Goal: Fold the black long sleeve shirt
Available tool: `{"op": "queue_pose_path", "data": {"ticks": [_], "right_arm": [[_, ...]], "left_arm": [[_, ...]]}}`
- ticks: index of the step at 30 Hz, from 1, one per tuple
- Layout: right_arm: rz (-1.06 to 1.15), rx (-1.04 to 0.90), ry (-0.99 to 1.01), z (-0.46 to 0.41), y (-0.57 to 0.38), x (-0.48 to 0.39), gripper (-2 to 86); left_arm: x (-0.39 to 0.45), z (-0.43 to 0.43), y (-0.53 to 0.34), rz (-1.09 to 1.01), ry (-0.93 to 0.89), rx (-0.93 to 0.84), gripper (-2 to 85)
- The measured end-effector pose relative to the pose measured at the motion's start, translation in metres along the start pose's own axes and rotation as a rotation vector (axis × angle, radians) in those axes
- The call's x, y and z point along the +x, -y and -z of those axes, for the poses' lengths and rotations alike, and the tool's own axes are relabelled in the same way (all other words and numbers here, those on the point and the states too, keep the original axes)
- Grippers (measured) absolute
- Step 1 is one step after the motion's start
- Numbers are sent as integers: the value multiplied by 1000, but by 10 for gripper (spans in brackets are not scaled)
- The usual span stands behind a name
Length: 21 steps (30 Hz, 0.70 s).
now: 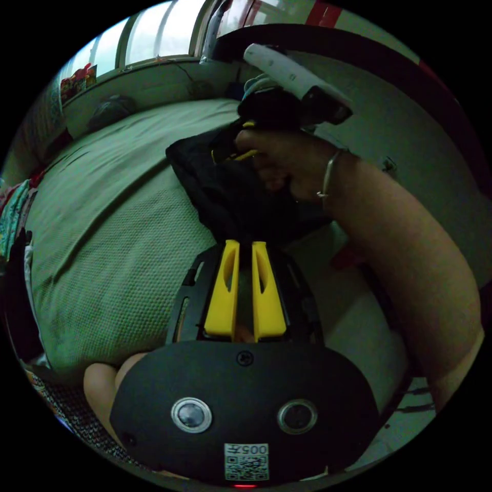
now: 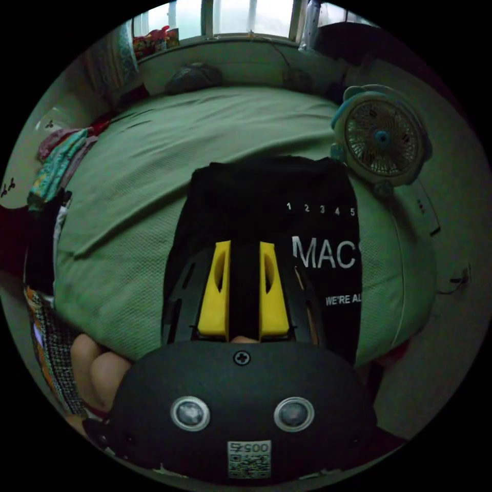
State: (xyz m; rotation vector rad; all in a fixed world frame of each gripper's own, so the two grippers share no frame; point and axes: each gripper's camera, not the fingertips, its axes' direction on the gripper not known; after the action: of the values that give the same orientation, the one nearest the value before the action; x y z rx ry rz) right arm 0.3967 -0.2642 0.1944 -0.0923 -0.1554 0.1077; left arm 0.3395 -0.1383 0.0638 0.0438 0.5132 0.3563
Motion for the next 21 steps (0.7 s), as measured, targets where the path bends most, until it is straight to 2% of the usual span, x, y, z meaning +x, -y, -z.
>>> {"op": "queue_pose_path", "data": {"ticks": [4, 8, 12, 16, 21], "right_arm": [[-34, -36, -5, 12, -6, -11, 84], [-30, -7, 43, 42, -44, -29, 85], [-57, -21, -17, 39, -87, -50, 77], [-39, 65, -89, 24, -121, -75, 66], [-87, -46, -112, 30, -105, -102, 63]], "left_arm": [[-34, 26, -9, 23, -30, 18, 42], [-80, 54, -15, 91, 47, 41, 4], [-140, 86, -24, 152, 117, 66, -4], [-209, 124, -37, 238, 202, 89, -6], [-304, 172, -60, 340, 284, 100, -7]]}}
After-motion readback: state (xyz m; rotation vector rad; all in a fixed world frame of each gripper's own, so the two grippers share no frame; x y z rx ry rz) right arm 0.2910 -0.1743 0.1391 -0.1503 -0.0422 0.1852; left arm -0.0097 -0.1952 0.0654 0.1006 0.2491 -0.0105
